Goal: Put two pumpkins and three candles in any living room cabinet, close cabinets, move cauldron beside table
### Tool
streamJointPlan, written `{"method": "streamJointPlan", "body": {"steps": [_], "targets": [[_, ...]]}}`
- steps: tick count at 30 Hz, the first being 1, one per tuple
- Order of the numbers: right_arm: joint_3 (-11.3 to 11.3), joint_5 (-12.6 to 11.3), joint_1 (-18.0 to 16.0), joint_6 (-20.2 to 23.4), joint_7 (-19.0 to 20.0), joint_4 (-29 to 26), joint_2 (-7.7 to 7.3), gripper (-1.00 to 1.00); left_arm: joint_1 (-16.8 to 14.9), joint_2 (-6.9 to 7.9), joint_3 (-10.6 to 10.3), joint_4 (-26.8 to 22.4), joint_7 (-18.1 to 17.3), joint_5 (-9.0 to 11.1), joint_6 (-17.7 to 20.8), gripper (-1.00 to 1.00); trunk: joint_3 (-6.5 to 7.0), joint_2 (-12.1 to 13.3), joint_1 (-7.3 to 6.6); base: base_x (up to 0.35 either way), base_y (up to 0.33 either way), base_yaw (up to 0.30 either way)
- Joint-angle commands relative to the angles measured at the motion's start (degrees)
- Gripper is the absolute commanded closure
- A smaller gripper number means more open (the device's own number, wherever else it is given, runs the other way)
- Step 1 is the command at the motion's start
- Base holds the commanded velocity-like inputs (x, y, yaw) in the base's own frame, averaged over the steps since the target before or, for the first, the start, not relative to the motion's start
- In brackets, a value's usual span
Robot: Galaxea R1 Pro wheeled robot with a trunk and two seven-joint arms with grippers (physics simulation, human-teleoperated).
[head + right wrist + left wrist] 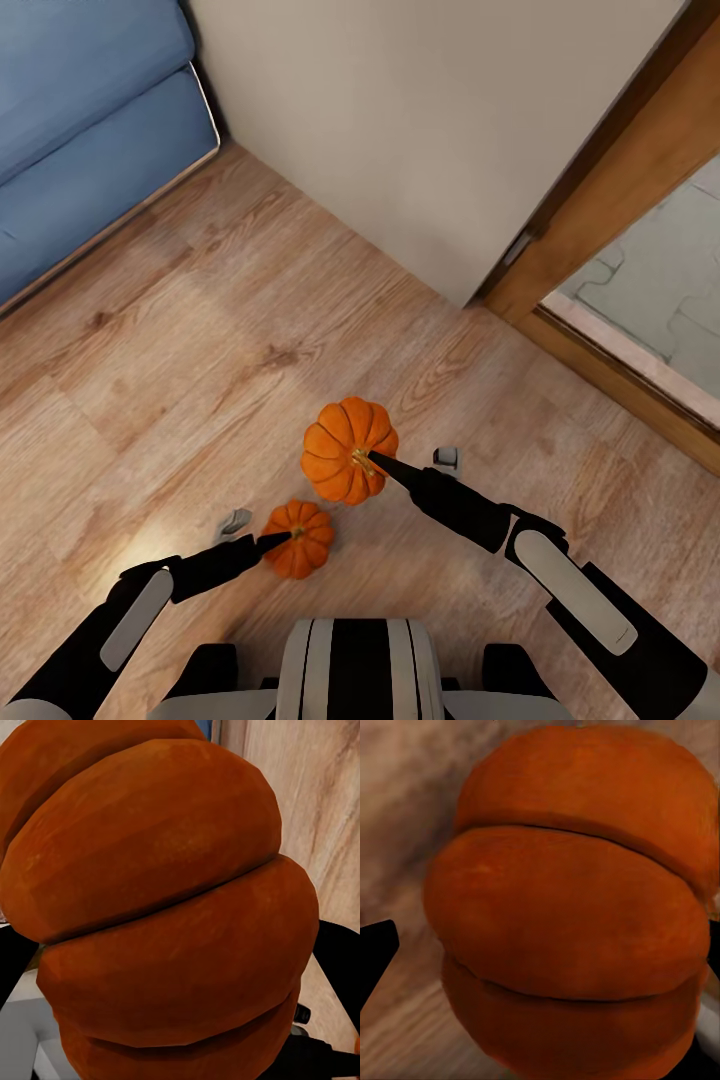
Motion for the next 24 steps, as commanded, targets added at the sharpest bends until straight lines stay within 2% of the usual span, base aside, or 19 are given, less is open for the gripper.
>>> {"method": "streamJointPlan", "body": {"steps": [1,24], "targets": [[0.1,-0.6,0.0,0.3,0.0,0.0,-0.03,1.0,0.0,0.04,0.1,0.1,2.6,-0.9,-0.2,1.0,-0.03,0.0,0.0,0.0,0.0,0.0],[0.1,-0.6,0.0,0.3,0.1,0.0,-0.06,1.0,0.0,0.04,0.2,0.0,2.6,-0.9,-0.2,1.0,-0.03,0.0,0.0,0.0,0.0,0.0]]}}
